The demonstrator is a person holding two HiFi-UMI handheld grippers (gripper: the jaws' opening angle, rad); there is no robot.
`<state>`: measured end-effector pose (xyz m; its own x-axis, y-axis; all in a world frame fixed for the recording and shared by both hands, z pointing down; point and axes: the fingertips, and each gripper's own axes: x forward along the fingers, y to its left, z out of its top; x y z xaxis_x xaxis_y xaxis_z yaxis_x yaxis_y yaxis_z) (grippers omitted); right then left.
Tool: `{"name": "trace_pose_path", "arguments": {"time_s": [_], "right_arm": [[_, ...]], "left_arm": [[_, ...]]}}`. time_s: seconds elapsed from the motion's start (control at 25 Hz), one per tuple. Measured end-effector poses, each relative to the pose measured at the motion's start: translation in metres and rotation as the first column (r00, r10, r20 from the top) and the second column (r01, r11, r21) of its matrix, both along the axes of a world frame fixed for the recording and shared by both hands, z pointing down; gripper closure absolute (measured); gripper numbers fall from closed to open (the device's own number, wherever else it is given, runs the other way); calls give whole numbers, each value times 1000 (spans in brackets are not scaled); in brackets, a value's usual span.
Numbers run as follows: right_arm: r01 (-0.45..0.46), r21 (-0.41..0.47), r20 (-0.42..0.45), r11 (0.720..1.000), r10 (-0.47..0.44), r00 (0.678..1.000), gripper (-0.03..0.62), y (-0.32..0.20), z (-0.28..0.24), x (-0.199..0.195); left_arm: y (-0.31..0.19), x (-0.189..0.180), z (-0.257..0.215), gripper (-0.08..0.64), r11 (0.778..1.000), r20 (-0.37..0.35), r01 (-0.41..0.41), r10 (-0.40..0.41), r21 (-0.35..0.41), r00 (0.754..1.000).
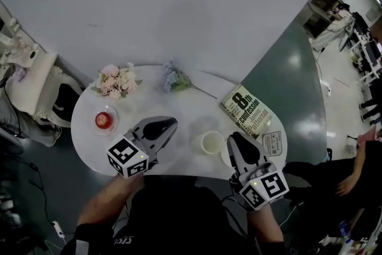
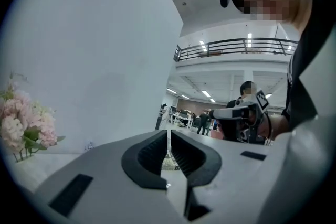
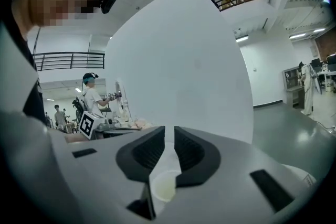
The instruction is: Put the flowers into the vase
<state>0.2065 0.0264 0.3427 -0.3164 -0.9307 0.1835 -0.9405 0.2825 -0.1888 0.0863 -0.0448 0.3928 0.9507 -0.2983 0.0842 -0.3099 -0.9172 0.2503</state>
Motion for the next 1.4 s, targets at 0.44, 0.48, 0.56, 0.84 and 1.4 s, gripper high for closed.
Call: {"name": "trace_pose_path", "arguments": {"time_s": [0.44, 0.48, 0.56, 0.84, 1.4], "right_arm": [[80, -32, 2, 996, -80, 997, 520, -17, 15, 54], [77, -33, 2, 996, -77, 997, 520, -18, 16, 55], [66, -35, 4, 997, -66, 998, 520, -21, 17, 54], [66, -51, 0, 997, -66, 998, 520, -38, 28, 43], [197, -104, -32, 975, -201, 979, 520, -92, 69, 69]], "left_arm": [[-3, 21, -1, 549, 990, 0, 139, -139, -19, 990], [-3, 19, 0, 549, 990, 5, 140, -140, -19, 990], [-5, 14, 2, 549, 990, 21, 139, -139, -16, 990], [-9, 11, 18, 549, 996, 61, 94, -94, 4, 994], [-29, 31, 28, 549, 976, 35, 204, -202, -73, 979]]}}
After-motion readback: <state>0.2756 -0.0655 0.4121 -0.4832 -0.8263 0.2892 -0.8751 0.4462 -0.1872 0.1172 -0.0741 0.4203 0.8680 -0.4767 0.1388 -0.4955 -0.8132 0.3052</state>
